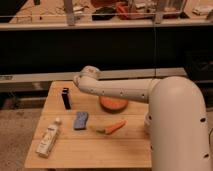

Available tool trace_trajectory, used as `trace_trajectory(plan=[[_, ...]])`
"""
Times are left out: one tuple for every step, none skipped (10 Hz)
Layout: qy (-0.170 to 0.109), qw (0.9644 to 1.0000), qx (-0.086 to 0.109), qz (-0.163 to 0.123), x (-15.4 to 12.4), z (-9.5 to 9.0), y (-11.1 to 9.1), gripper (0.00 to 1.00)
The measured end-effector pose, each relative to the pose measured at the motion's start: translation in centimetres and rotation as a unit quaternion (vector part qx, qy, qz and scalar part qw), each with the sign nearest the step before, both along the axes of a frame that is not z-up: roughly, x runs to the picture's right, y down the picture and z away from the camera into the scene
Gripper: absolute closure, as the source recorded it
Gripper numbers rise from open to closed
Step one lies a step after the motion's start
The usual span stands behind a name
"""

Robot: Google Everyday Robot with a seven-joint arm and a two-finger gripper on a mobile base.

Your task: Knock the eraser over

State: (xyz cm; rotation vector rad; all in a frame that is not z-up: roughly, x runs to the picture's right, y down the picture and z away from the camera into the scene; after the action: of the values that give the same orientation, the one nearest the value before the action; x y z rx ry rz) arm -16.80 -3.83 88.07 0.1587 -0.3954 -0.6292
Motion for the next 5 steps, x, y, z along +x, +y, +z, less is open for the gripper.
trace_trajectory(plan=[[-0.002, 1.0, 0.002, -0.002, 0.0, 0.4, 0.2, 1.0], [-0.008, 0.9999, 0.007, -0.009, 0.1, 0.8, 0.3, 1.0], [-0.015, 0.9996, 0.014, -0.02, 0.1, 1.1, 0.3, 1.0], [-0.023, 0.999, 0.017, -0.034, 0.2, 1.3, 0.3, 1.0], [-0.027, 0.9987, 0.017, -0.041, 0.1, 1.4, 0.3, 1.0]])
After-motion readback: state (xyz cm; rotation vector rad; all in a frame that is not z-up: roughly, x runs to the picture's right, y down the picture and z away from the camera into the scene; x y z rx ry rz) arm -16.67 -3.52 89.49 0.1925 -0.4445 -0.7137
